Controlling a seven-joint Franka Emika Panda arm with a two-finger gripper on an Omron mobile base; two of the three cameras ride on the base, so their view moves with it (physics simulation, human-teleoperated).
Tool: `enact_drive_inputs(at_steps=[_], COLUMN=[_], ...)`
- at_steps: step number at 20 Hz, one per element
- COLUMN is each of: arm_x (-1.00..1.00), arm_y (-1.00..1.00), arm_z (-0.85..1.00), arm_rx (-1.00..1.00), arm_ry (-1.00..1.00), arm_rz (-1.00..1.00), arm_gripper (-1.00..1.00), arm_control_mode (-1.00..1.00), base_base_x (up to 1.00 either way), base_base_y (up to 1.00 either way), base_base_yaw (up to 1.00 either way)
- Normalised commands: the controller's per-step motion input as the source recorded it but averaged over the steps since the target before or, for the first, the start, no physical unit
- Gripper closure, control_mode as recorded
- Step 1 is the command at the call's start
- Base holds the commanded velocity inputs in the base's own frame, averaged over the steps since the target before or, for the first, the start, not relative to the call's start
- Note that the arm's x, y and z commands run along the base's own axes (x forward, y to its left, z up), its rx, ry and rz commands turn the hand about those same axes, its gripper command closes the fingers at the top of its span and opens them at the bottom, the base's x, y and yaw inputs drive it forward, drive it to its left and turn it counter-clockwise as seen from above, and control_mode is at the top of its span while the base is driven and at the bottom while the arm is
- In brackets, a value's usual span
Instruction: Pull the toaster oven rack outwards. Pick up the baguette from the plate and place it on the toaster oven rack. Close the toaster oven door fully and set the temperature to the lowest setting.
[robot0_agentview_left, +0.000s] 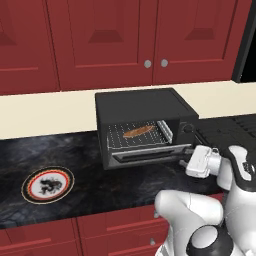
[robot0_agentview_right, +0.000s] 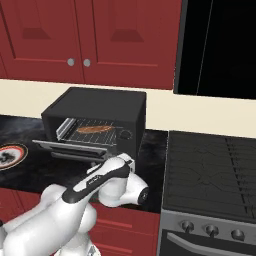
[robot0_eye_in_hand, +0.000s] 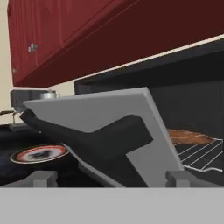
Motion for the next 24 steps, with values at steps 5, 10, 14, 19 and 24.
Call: enact_drive_inputs(at_steps=[5,10,14,19,24], arm_x=[0.23,0.13,0.08,0.00,0.02], arm_y=[1.00,1.00,1.00,1.00,0.42], arm_z=[0.00,0.00,0.00,0.00,-0.02], arm_rx=[-0.03,-0.14,-0.15,-0.26,-0.15], arm_ry=[0.02,0.01,-0.02,-0.18,0.06], arm_rz=[-0.38,-0.38,-0.39,-0.40,-0.11], arm_gripper=[-1.00,-1.00,-1.00,-1.00,-1.00], arm_control_mode=[-1.00,-1.00,-1.00,-1.00,-1.00], base_base_x=[0.00,0.00,0.00,0.00,0.00], base_base_y=[0.00,0.00,0.00,0.00,0.00], base_base_yaw=[0.00,0.00,0.00,0.00,0.00])
